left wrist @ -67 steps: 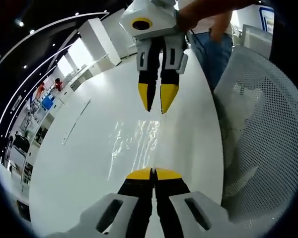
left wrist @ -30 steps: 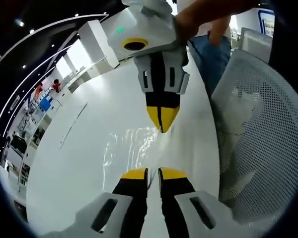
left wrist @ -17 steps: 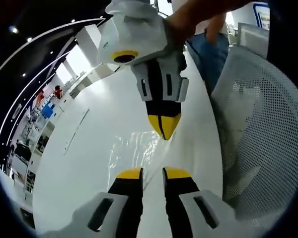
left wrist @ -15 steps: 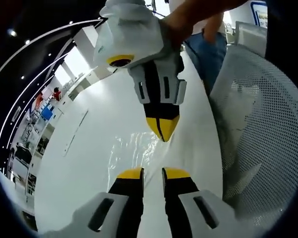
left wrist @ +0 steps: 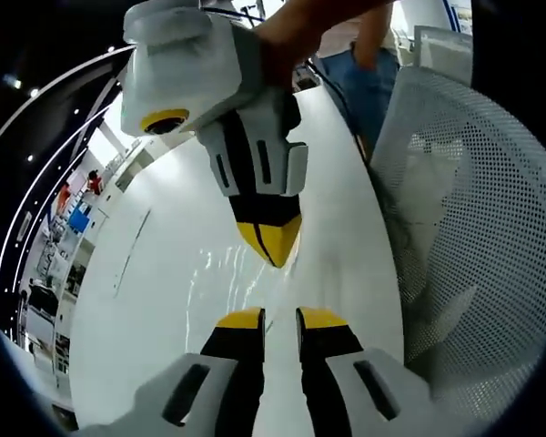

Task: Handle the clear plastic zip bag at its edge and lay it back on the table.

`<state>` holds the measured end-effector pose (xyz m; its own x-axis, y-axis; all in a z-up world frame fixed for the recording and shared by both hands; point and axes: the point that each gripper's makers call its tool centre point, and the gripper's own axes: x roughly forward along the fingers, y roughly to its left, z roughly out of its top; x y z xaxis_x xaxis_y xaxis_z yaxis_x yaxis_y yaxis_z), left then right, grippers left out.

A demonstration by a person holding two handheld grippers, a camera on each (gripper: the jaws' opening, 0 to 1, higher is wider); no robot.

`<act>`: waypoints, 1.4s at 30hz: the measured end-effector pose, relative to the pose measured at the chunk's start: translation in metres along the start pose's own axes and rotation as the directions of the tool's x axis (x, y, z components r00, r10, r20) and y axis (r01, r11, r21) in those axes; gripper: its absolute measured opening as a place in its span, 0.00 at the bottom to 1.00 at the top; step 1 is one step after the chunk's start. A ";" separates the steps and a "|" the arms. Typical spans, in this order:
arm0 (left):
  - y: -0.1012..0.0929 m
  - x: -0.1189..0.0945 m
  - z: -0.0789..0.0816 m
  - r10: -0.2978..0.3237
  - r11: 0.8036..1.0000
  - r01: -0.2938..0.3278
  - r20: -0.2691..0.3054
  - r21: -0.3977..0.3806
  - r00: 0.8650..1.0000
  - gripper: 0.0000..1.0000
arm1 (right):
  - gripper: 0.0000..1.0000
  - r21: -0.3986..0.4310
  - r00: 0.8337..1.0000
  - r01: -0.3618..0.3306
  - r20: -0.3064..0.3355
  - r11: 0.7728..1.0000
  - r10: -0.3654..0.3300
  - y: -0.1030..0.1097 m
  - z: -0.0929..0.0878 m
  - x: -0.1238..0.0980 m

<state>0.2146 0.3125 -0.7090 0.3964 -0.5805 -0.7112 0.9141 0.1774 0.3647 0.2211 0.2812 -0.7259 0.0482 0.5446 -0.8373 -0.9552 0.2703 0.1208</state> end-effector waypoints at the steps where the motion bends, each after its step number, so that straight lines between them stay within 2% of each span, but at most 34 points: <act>1: 0.000 0.000 -0.001 0.000 1.000 0.000 -0.004 0.000 1.000 0.11 | 0.00 -0.002 1.000 0.004 0.005 1.000 -0.004 -0.001 0.002 -0.001; 10: 0.000 0.001 -0.005 -0.004 1.000 0.004 -0.028 0.008 1.000 0.11 | 0.00 -0.033 0.996 0.059 0.073 0.998 -0.057 -0.014 0.018 -0.009; 14: 0.002 0.000 -0.005 0.006 1.000 -0.006 -0.027 0.001 1.000 0.09 | 0.00 -0.051 0.991 0.090 0.104 0.995 -0.084 -0.017 0.024 -0.020; 20: 0.008 -0.002 -0.006 0.035 0.999 -0.034 -0.044 0.010 0.998 0.05 | 0.00 -0.067 0.975 0.149 0.178 0.987 -0.136 -0.032 0.041 -0.034; 25: 0.021 -0.007 0.000 0.080 0.997 -0.080 -0.029 0.000 0.996 0.00 | 0.00 -0.093 0.961 0.196 0.217 0.976 -0.172 -0.042 0.056 -0.044; 33: 0.032 -0.012 0.006 0.111 0.994 -0.111 -0.017 -0.013 0.994 0.00 | 0.00 -0.076 0.960 0.206 0.207 0.976 -0.187 -0.048 0.062 -0.051; 38: 0.033 -0.013 0.009 0.106 0.994 -0.106 -0.009 -0.031 0.994 0.00 | 0.00 -0.045 0.963 0.211 0.180 0.976 -0.200 -0.054 0.061 -0.055; 42: 0.033 -0.012 0.007 0.101 0.994 -0.101 -0.013 -0.036 0.995 0.00 | 0.00 -0.024 0.959 0.216 0.195 0.976 -0.208 -0.056 0.063 -0.061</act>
<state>0.2391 0.3197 -0.6840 0.4875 -0.5492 -0.6788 0.8718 0.2634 0.4130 0.2902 0.2826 -0.6478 0.3015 0.6210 -0.7235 -0.9289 0.3626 -0.0759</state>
